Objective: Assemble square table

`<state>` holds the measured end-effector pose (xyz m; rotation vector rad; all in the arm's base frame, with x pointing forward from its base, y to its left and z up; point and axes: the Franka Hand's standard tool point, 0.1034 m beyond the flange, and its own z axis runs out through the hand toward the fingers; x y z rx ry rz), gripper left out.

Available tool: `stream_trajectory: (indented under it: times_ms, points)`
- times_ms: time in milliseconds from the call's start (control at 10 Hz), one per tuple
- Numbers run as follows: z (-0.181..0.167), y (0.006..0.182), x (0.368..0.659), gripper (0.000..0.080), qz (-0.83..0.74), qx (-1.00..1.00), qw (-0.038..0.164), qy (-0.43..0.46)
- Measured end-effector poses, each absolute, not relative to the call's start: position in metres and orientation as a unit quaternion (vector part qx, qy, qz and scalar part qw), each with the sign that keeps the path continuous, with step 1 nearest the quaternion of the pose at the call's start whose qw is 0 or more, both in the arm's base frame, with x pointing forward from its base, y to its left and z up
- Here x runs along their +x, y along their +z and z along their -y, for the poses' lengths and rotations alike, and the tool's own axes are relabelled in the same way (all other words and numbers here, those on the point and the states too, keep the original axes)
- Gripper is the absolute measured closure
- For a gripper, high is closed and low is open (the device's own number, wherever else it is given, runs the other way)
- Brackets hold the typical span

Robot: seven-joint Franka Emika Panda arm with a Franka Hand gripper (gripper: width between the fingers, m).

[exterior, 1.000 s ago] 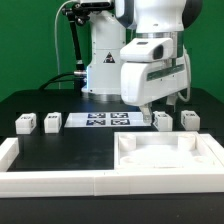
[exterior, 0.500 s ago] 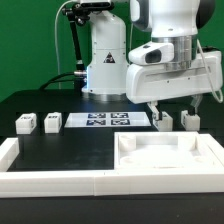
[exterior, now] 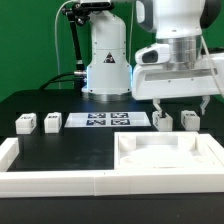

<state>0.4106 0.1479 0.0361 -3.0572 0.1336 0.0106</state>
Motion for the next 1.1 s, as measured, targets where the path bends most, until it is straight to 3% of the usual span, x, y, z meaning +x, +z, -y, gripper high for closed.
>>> stream_trajectory:
  times_ms: [600, 900, 1100]
  points:
    - [-0.175, 0.032, 0.389, 0.0151, -0.014, -0.999, 0.039, 0.017]
    - [-0.177, 0.037, 0.385, 0.0151, 0.003, -0.993, 0.022, 0.116]
    - [-0.174, 0.040, 0.383, 0.0151, 0.008, -0.986, 0.022, 0.166]
